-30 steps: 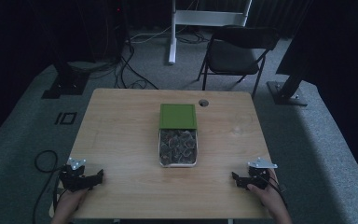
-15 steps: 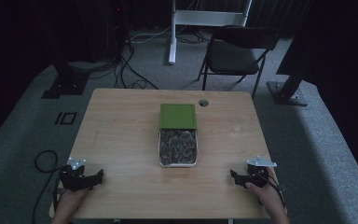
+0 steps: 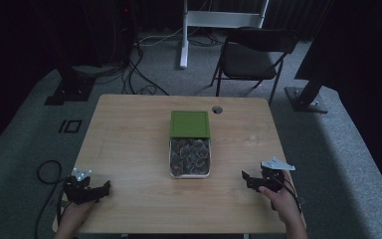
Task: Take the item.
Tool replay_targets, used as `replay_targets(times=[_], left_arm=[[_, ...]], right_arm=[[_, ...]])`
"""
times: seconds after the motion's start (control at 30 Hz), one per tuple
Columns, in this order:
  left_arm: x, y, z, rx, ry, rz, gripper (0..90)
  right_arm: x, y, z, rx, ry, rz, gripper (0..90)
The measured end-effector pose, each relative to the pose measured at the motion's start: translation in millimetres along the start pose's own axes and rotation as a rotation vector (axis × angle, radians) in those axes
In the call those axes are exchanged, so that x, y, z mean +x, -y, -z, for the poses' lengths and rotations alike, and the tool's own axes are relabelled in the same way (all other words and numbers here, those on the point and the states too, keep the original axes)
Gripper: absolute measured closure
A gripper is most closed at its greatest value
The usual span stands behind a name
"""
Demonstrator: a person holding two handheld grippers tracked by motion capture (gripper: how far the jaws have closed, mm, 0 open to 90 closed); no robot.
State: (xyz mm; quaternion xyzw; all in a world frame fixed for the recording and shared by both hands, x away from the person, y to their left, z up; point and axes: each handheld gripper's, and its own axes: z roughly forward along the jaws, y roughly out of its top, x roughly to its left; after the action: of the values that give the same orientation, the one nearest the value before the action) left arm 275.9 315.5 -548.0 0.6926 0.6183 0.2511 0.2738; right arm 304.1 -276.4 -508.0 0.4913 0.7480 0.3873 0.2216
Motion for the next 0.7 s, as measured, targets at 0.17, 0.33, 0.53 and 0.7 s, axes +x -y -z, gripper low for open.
replay_targets(times=[0.17, 0.33, 0.53, 0.7], left_arm=[[0.0, 0.0, 0.1, 0.001, 0.000, 0.000, 0.5], [0.0, 0.0, 0.1, 0.001, 0.000, 0.000, 0.5], [0.0, 0.0, 0.1, 0.001, 0.000, 0.000, 0.5], [0.0, 0.0, 0.1, 0.001, 0.000, 0.000, 0.5]], right_arm=[[5.2, -9.1, 0.7, -0.025, -0.020, 0.008, 14.3], [9.8, -16.4, 0.5, -0.041, -0.039, 0.011, 14.3], [20.9, -31.8, 0.1, -0.057, -0.067, 0.025, 14.3], [28.0, -41.6, -1.0, -0.071, -0.090, 0.030, 14.3]])
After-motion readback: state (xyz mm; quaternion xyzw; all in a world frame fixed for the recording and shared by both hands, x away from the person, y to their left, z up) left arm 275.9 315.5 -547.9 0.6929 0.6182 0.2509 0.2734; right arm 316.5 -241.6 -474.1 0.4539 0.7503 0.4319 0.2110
